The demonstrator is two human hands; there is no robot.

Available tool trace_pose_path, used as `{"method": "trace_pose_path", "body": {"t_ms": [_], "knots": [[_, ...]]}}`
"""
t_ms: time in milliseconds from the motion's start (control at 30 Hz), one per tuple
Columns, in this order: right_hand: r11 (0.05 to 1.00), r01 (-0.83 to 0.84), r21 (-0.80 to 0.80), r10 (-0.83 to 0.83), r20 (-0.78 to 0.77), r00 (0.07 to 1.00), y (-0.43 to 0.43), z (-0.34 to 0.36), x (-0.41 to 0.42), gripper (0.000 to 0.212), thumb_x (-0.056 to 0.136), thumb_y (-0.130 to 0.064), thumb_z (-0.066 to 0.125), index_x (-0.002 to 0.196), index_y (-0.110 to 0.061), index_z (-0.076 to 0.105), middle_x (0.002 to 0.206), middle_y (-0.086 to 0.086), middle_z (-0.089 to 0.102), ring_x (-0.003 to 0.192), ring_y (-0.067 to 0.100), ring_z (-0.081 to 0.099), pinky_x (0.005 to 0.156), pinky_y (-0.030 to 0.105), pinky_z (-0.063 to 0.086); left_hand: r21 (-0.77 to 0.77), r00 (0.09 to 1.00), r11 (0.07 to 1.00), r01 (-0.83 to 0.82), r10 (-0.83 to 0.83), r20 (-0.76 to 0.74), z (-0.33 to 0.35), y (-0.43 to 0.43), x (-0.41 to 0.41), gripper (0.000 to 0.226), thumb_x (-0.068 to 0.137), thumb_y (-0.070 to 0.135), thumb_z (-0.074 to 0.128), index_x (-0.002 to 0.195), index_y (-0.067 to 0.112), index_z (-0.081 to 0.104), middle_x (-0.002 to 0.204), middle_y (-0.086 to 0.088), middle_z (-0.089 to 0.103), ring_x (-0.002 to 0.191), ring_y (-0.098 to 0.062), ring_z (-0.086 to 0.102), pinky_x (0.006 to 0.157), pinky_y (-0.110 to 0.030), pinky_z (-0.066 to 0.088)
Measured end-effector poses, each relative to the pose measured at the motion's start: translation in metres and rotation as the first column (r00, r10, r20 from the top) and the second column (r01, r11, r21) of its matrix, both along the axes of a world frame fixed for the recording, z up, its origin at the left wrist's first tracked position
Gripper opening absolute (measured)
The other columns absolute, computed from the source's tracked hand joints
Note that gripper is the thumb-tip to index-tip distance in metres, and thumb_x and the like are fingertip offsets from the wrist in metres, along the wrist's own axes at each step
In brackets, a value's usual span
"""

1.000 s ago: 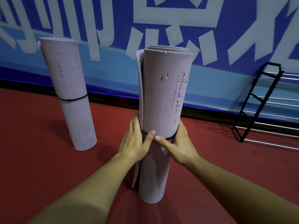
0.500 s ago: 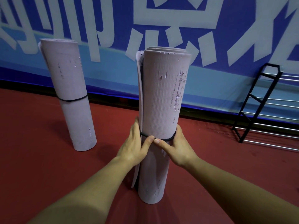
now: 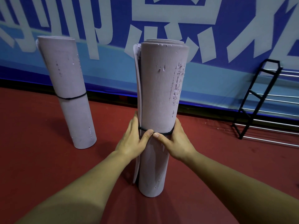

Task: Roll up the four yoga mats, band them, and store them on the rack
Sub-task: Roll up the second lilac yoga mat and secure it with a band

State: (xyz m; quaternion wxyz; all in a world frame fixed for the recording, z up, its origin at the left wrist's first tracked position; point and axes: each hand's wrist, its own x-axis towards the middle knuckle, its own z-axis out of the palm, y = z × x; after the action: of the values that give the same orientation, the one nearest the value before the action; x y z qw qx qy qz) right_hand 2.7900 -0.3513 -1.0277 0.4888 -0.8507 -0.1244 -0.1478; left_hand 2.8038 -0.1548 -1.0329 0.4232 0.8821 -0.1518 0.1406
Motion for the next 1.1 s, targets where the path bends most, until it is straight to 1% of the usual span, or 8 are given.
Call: {"method": "trace_pose_path", "body": {"t_ms": [100, 200, 333, 500, 667, 833, 967, 1100], "knots": [[1.000, -0.005, 0.008, 0.004, 0.032, 0.999, 0.002, 0.002, 0.004, 0.092, 0.076, -0.072, 0.074, 0.148, -0.037, 0.028, 0.143, -0.013, 0.045, 0.130, -0.002, 0.045, 0.093, 0.014, 0.045, -0.044, 1.000, 0.999, -0.001, 0.001, 0.015, 0.001, 0.001, 0.002, 0.101, 0.082, 0.078, 0.039, 0.160, 0.030, -0.002, 0.165, 0.006, 0.018, 0.148, -0.018, 0.032, 0.112, -0.050, 0.041], [1.000, 0.001, 0.029, -0.003, 0.048, 0.999, 0.003, 0.001, 0.007, 0.091, 0.076, -0.072, 0.074, 0.147, -0.038, 0.028, 0.141, -0.014, 0.045, 0.126, -0.008, 0.046, 0.087, 0.007, 0.047, -0.038, 0.999, 0.999, -0.013, 0.014, 0.040, -0.001, 0.001, 0.007, 0.097, 0.086, 0.078, 0.040, 0.160, 0.032, -0.002, 0.167, 0.006, 0.015, 0.149, -0.019, 0.029, 0.114, -0.048, 0.038], [0.999, -0.004, 0.032, 0.004, 0.002, 1.000, 0.007, -0.009, 0.006, 0.084, 0.076, -0.073, 0.073, 0.140, -0.050, 0.023, 0.143, -0.011, 0.041, 0.119, -0.012, 0.050, 0.096, 0.026, 0.053, -0.021, 1.000, 1.000, -0.007, 0.006, -0.010, -0.010, 0.001, 0.009, 0.101, 0.081, 0.082, 0.034, 0.160, 0.029, -0.001, 0.165, 0.003, 0.019, 0.147, -0.023, 0.034, 0.114, -0.051, 0.038], [0.999, 0.009, 0.054, -0.009, -0.005, 1.000, 0.008, -0.009, 0.009, 0.083, 0.075, -0.076, 0.072, 0.138, -0.051, 0.026, 0.144, -0.011, 0.041, 0.125, -0.001, 0.051, 0.101, 0.036, 0.055, -0.048, 1.000, 0.999, -0.026, 0.027, 0.007, -0.009, 0.000, 0.012, 0.101, 0.081, 0.082, 0.033, 0.160, 0.029, 0.001, 0.164, 0.001, 0.022, 0.146, -0.023, 0.036, 0.113, -0.050, 0.039], [0.998, 0.002, 0.069, -0.002, -0.004, 1.000, 0.007, -0.007, 0.008, 0.092, 0.074, -0.076, 0.074, 0.146, -0.040, 0.031, 0.146, -0.008, 0.043, 0.132, 0.006, 0.049, 0.105, 0.041, 0.052, -0.039, 0.999, 0.999, -0.019, 0.021, 0.036, -0.007, 0.001, 0.008, 0.099, 0.083, 0.080, 0.034, 0.159, 0.032, -0.005, 0.167, 0.003, 0.016, 0.147, -0.024, 0.034, 0.113, -0.047, 0.039], [0.995, 0.042, 0.089, -0.044, 0.020, 0.999, 0.007, 0.000, 0.004, 0.096, 0.071, -0.081, 0.070, 0.148, -0.047, 0.024, 0.149, -0.017, 0.038, 0.136, 0.005, 0.044, 0.110, 0.045, 0.047, 0.034, 0.997, 0.997, -0.063, 0.062, 0.036, -0.006, 0.000, 0.007, 0.102, 0.078, 0.084, 0.028, 0.157, 0.032, -0.011, 0.168, 0.001, 0.010, 0.146, -0.030, 0.036, 0.109, -0.051, 0.042], [0.995, 0.019, 0.099, -0.020, 0.007, 1.000, 0.007, 0.000, 0.002, 0.095, 0.072, -0.079, 0.070, 0.148, -0.048, 0.022, 0.150, -0.017, 0.038, 0.136, 0.005, 0.045, 0.110, 0.045, 0.047, 0.007, 0.998, 0.999, -0.052, 0.052, 0.046, -0.007, -0.004, 0.007, 0.101, 0.079, 0.082, 0.029, 0.158, 0.032, -0.011, 0.168, 0.002, 0.009, 0.146, -0.028, 0.036, 0.108, -0.048, 0.043], [0.995, 0.016, 0.102, -0.016, -0.001, 1.000, 0.007, 0.000, 0.004, 0.092, 0.075, -0.076, 0.071, 0.148, -0.049, 0.021, 0.150, -0.018, 0.037, 0.135, 0.005, 0.046, 0.110, 0.044, 0.048, -0.022, 0.995, 0.998, -0.060, 0.061, 0.082, -0.010, -0.006, 0.011, 0.094, 0.084, 0.079, 0.033, 0.156, 0.036, -0.010, 0.168, 0.004, 0.010, 0.145, -0.026, 0.037, 0.107, -0.048, 0.045]]}}
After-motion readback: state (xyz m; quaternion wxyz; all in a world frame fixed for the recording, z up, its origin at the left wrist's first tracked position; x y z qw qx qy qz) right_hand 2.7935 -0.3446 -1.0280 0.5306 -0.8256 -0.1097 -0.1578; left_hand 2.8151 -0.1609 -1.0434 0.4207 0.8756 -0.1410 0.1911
